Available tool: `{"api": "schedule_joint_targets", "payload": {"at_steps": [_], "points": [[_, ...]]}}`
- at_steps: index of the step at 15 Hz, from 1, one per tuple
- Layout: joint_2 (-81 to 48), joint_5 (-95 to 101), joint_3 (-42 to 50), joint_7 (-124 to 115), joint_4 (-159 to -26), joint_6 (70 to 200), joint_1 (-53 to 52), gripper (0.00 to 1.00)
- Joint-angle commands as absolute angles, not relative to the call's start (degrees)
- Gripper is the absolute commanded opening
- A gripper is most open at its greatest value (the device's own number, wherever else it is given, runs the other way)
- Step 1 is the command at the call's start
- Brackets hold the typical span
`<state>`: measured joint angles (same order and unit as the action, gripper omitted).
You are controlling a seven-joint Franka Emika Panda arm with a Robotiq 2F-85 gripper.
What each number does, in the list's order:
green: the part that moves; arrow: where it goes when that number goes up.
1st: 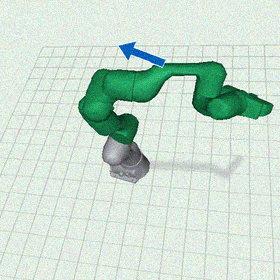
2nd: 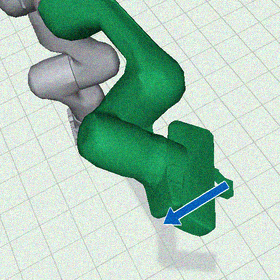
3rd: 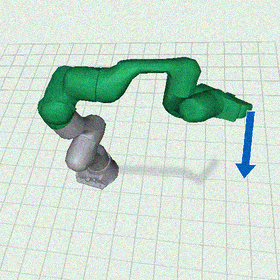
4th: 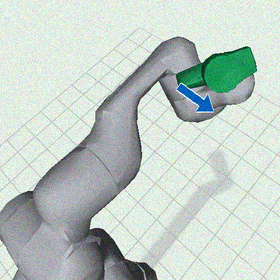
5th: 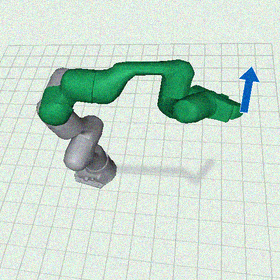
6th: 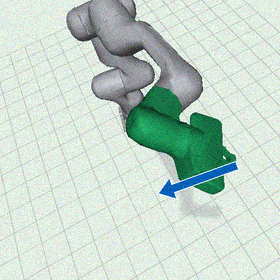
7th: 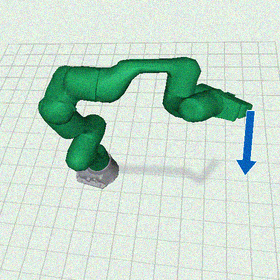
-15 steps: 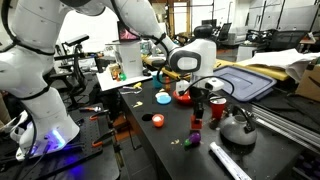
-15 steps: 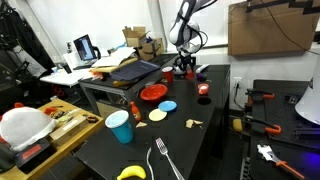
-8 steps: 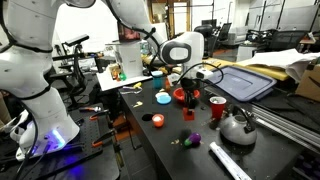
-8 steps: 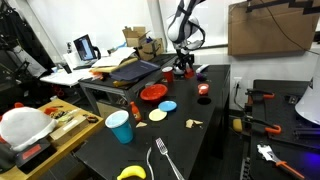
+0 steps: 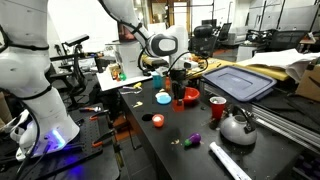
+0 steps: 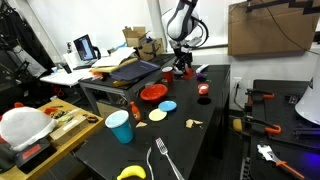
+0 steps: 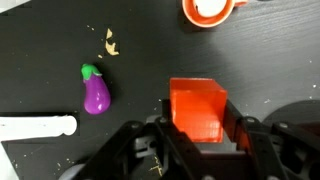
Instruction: Move the orange object to the left
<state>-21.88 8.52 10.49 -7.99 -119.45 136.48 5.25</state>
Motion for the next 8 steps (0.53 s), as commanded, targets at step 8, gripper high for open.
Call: {"api": "schedule_joint_targets", "payload": {"at_steps": [8], "points": [[-10.15,13.22,7.17,-6.83,-132.04,139.38,2.36,0.26]]}}
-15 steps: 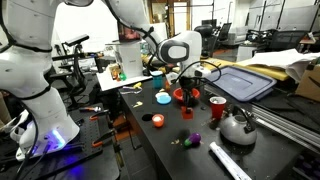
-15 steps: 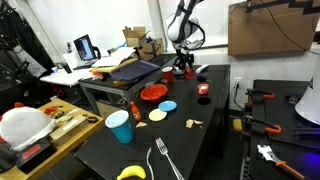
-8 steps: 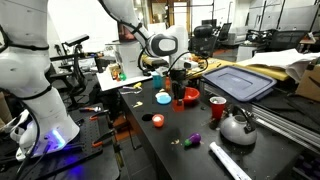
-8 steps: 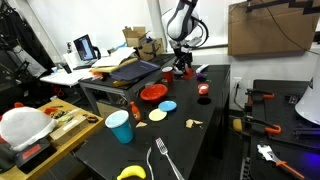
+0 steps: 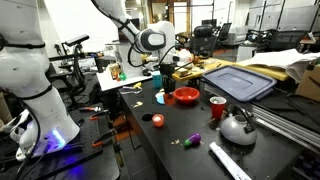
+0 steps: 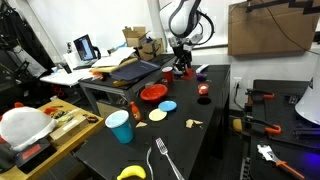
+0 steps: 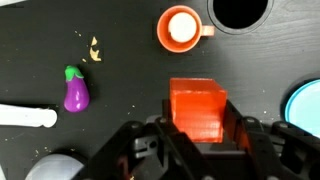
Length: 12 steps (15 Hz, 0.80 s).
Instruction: Move the orange object to the left
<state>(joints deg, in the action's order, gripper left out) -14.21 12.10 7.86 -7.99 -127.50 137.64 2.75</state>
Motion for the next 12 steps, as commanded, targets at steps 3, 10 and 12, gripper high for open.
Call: {"api": "schedule_joint_targets", "payload": {"at_steps": [3,10,12], "points": [[-8.63,12.64,5.96,-6.40,-134.17,139.75,2.12,0.26],[-6.66,12.17,3.87,-6.05,-137.49,141.02,1.42,0.26],[-6.51,11.98,3.29,-5.72,-137.94,141.13,1.35,0.26]]}}
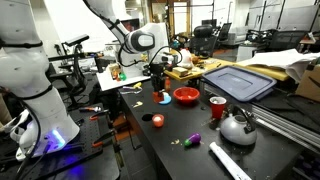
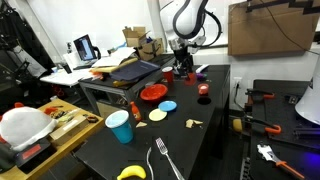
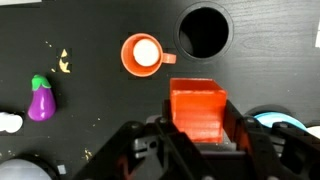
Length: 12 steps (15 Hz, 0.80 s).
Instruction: Move the orange object to the left
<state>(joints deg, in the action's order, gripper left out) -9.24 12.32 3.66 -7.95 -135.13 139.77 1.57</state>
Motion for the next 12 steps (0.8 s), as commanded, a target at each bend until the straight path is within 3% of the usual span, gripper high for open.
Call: {"api": "schedule_joint_targets", "payload": {"at_steps": [1,12], "points": [[-6.53,12.00,3.09,-5.64,-138.12,141.31,1.27,0.26],[-5.54,8.71,-0.13,0.44,-140.33,143.32,0.34,0.26]]}}
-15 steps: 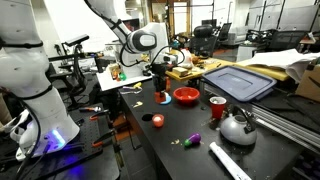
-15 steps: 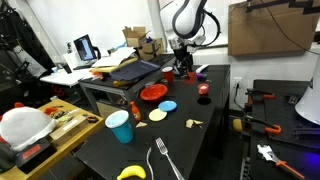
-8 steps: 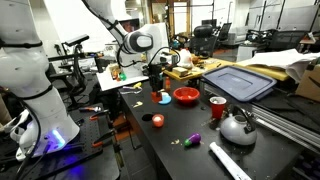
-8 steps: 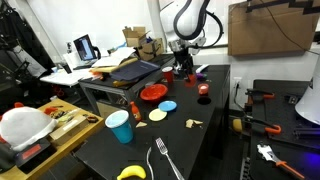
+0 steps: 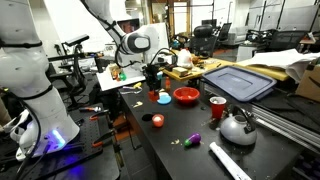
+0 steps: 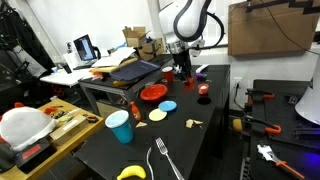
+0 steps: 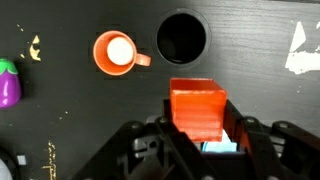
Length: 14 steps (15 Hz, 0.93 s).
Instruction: Move the orange object to the left
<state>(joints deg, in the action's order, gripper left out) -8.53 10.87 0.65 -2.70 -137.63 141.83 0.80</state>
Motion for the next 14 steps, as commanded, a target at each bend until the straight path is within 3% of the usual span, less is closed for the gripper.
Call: {"api": "schedule_joint_targets", "payload": {"at_steps": [1,8,9,13,14], "points": [[-5.31,8.22,-0.53,0.96,-140.53,143.35,0.17,0.26],[-5.03,8.69,-1.70,2.52,-140.00,144.52,-0.82,0.26],[-5.16,9.13,-1.01,2.75,-139.44,144.84,-0.18,0.72],[-6.11,8.12,4.83,4.08,-136.30,146.14,5.09,0.99],[-7.08,8.15,6.47,3.83,-135.16,146.38,6.48,1.00]]}}
